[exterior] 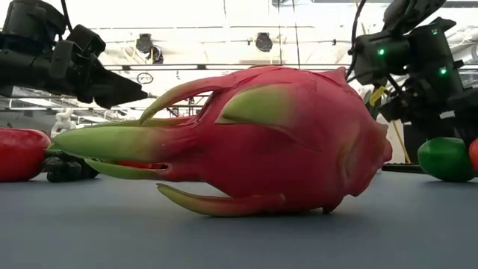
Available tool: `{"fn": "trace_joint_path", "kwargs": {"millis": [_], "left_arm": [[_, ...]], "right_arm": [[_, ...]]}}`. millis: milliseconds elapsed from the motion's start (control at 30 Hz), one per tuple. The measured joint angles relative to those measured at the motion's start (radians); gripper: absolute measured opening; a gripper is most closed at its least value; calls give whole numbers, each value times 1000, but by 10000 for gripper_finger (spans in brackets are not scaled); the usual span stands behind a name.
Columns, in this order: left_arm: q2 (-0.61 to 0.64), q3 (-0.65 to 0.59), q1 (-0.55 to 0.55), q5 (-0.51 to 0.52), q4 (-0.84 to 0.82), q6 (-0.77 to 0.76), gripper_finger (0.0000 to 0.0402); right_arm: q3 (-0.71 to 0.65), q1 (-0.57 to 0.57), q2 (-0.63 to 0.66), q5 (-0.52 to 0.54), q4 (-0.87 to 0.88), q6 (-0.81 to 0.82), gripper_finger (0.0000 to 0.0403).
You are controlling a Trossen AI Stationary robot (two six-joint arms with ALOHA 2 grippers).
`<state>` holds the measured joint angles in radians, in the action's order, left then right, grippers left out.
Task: Build produce basket
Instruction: Put the lime into the gold wire basket
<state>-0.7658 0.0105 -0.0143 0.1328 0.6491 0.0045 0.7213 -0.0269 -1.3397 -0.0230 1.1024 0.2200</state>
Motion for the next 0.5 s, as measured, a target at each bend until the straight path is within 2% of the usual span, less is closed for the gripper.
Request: {"fn": "trace_joint_path", "kwargs": {"millis": [100,267,367,500], "left_arm": [[0,0,0,20,1,38,225],[0,0,-14,78,18,93,225],[0,0,-27,79,37,91,225],[0,0,-32,79,64,78,225]], "right_arm": [[15,1,-22,27,7,8,296],[93,16,18,182,-46,56,272],[174,30,71,213,-17,60,271],[359,32,133,233,66,61,270]]}}
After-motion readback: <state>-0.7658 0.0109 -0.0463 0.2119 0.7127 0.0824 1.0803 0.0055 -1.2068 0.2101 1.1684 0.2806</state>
